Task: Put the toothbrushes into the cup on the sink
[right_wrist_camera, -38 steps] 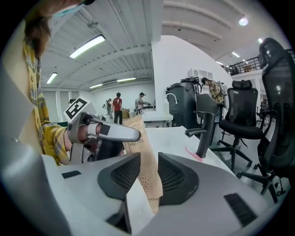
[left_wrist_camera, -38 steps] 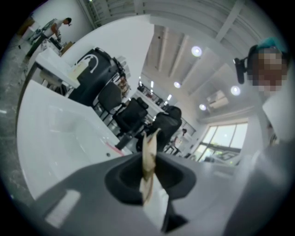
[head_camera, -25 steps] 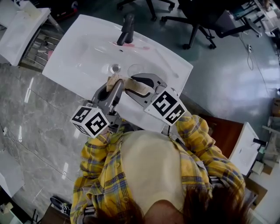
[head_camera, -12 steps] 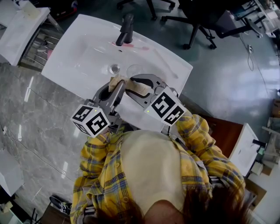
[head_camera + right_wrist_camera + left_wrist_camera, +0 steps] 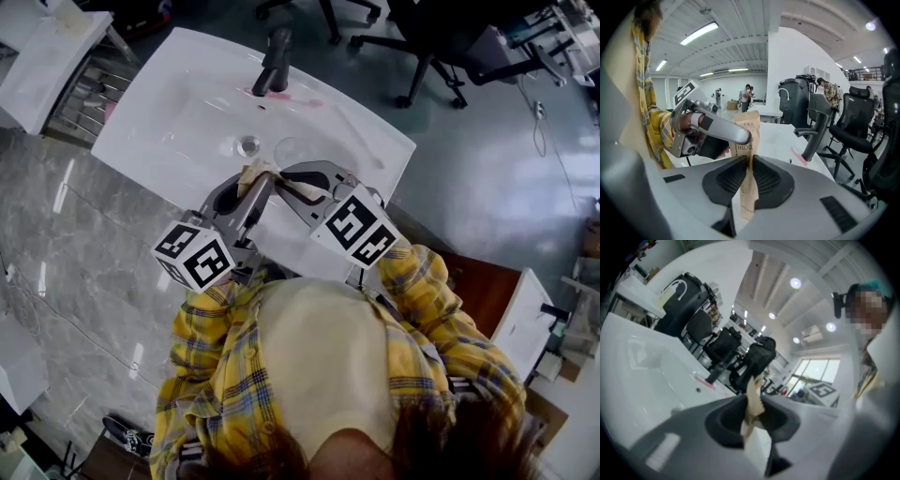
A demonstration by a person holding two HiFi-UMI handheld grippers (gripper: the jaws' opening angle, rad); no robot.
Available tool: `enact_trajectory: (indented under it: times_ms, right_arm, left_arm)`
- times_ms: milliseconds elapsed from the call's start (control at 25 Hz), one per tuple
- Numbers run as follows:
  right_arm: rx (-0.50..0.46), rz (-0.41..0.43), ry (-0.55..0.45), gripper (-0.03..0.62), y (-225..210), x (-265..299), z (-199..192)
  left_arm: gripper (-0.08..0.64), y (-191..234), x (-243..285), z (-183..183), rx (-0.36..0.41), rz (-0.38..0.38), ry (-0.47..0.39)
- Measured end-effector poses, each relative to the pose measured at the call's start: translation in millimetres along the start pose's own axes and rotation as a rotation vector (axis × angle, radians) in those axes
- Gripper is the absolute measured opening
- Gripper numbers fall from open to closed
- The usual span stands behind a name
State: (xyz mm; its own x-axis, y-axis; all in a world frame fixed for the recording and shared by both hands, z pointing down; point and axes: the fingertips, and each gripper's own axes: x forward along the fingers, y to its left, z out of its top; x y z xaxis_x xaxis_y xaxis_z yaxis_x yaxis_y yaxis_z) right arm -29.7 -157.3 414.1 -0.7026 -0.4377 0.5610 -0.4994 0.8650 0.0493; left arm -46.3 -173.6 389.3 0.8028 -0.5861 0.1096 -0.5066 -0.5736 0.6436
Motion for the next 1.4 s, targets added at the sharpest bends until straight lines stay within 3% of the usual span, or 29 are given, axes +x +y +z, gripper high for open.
enact_trajectory:
  times_ms: [840,1400]
  right_arm:
    - [0.102,-0.034,-0.007,0.023,-8.4,-2.4,5.5]
    - [0.136,-0.136,-0.059,0.016,-37.1,-15.4,13.1]
  left_arm:
    - [0.072,-2.1,-7.8,3.3,0.010,0.017,-0.017]
    - [0.034,-1.4,-20.7,9.7,0.001,0.036,-0.068]
